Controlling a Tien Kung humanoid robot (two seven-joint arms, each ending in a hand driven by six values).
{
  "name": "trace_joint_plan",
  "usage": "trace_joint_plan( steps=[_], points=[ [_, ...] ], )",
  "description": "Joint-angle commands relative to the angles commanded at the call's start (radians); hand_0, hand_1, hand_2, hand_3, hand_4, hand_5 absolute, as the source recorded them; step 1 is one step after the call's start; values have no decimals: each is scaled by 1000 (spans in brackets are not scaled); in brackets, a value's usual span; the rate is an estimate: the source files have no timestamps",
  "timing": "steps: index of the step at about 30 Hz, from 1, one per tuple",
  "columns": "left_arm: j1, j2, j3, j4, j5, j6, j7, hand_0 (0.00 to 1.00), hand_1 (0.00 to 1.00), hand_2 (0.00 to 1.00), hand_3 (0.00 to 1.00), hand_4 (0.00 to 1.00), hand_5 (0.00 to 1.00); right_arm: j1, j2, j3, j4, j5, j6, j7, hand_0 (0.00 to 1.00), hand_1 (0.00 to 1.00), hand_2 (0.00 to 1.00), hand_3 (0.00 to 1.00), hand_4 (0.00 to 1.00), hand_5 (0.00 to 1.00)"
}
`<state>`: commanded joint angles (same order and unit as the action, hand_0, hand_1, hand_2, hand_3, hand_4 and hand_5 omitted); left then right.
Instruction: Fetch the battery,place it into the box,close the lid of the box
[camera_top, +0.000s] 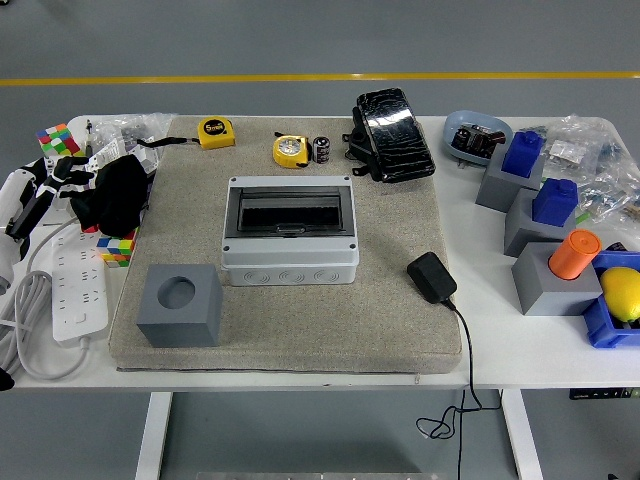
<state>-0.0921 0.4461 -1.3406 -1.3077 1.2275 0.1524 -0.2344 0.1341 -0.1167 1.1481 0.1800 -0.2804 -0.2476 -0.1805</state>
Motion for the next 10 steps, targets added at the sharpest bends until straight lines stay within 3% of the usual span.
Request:
trace_joint_plan(
  steps=[7,8,10],
  points=[
    [-31,-11,27,4,-1,3,2,532,663,626,707,998,998,10,8,-5,0,-14,12,-5,628,649,646,574,973,584],
    [-33,-15,29,4,0,4,1,532,662,630,707,998,907,12,9,-7,0,-14,13,-4,628,649,646,573,972,582],
    [-35,-19,32,5,-4,6,0,532,662,630,707,998,907,15,9,-7,0,-16,14,-5,628,649,646,573,972,582]
  ],
)
